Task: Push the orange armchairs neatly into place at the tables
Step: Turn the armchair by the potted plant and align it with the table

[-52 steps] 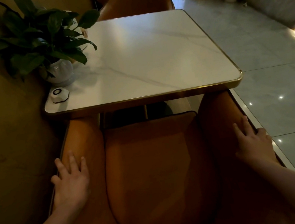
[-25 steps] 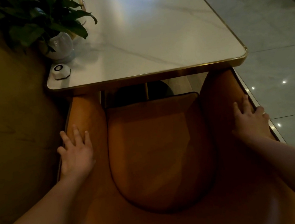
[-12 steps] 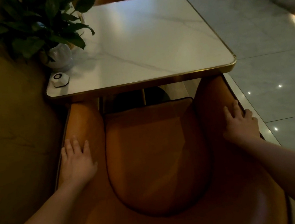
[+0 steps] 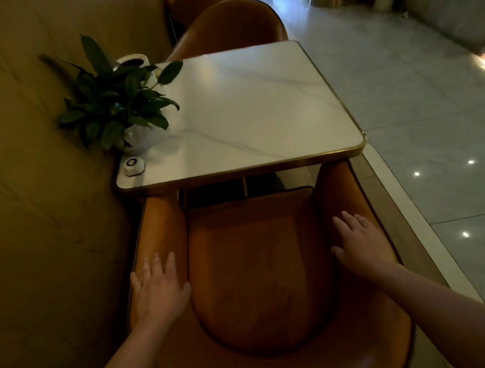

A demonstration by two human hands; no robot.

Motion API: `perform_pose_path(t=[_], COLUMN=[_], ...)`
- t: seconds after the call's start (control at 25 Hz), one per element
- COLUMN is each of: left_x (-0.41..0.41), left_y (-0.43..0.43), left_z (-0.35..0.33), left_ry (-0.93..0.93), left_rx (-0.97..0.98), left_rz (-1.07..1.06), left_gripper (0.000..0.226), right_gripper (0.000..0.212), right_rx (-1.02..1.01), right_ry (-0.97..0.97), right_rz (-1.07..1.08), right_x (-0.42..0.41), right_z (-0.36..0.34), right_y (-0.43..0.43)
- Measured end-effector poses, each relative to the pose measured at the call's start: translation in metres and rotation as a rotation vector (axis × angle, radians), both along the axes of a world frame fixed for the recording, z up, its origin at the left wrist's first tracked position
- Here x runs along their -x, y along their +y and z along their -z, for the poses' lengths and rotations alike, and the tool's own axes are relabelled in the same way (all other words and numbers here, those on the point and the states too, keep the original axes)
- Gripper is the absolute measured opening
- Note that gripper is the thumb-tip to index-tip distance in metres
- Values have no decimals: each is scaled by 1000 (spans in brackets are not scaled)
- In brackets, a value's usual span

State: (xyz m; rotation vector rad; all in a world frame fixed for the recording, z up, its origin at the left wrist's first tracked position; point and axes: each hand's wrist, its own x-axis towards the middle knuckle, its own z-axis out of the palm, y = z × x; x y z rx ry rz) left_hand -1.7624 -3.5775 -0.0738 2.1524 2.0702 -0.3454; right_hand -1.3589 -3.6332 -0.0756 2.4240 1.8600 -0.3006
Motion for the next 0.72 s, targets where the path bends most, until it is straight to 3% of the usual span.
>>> perform_pose_path(t=[0.4,0.72], left_x=[-41,-45], left_y=[-59,-48], left_z=[-54,-76], left_ry=[-49,-27], left_rx=[-21,-28], left_rz=[-113,-116], left_gripper=[81,80], right_gripper=[72,70], right_rx=[-73,-49], right_ry=[161,219], right_rz=[-80,-45], right_x=[-11,-10], right_z=[-64,-78], right_y=[-23,-15])
